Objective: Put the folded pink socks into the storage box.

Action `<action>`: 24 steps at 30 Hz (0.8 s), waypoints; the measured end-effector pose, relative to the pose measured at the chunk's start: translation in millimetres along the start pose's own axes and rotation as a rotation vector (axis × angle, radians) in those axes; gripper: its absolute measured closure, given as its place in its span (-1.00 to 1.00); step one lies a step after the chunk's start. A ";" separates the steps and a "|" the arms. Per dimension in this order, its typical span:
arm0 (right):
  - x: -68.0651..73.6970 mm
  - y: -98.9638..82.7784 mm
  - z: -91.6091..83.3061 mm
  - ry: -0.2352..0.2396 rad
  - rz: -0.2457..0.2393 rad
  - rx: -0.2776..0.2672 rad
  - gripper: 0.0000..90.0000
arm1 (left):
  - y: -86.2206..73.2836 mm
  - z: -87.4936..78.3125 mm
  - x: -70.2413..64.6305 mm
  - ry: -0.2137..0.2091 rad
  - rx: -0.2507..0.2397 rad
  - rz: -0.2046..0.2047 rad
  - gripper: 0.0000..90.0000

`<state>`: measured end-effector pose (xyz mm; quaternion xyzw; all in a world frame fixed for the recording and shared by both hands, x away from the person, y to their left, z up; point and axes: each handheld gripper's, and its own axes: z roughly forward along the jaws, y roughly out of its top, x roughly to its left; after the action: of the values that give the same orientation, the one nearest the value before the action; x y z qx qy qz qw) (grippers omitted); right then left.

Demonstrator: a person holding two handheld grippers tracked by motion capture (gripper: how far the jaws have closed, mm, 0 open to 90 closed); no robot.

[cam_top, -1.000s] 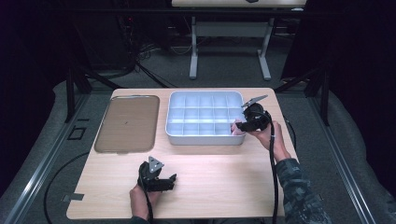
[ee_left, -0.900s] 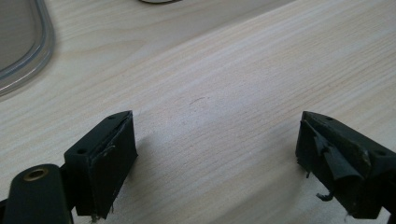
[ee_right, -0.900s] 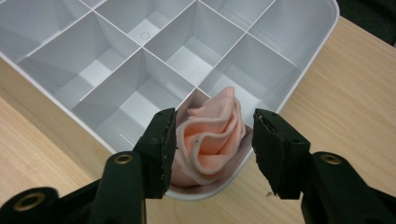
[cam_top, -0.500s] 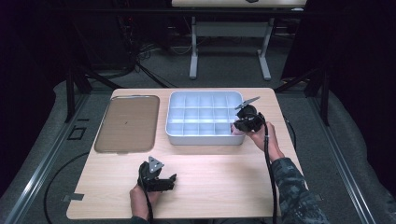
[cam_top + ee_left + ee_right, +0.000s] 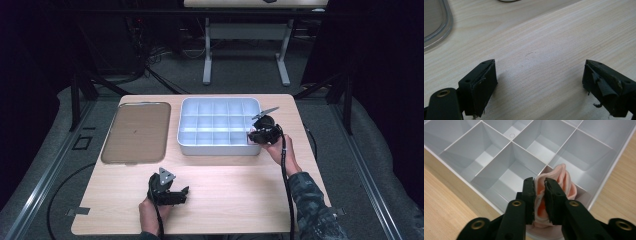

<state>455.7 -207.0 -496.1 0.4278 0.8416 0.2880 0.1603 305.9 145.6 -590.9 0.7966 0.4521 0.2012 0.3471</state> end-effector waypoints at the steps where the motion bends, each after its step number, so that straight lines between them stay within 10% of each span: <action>1: -0.7 -0.6 -2.6 0.005 0.007 -0.012 0.61 | 0.0 0.0 0.0 0.000 0.000 0.000 -0.73; 24: 12.0 -34.1 -104.8 0.028 0.009 -0.180 -0.74 | 0.0 0.0 0.0 0.001 0.000 0.000 -0.73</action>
<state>373.2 -249.7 -435.6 0.4115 0.8124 0.3693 0.1850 305.9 145.6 -590.9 0.7966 0.4521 0.2016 0.3470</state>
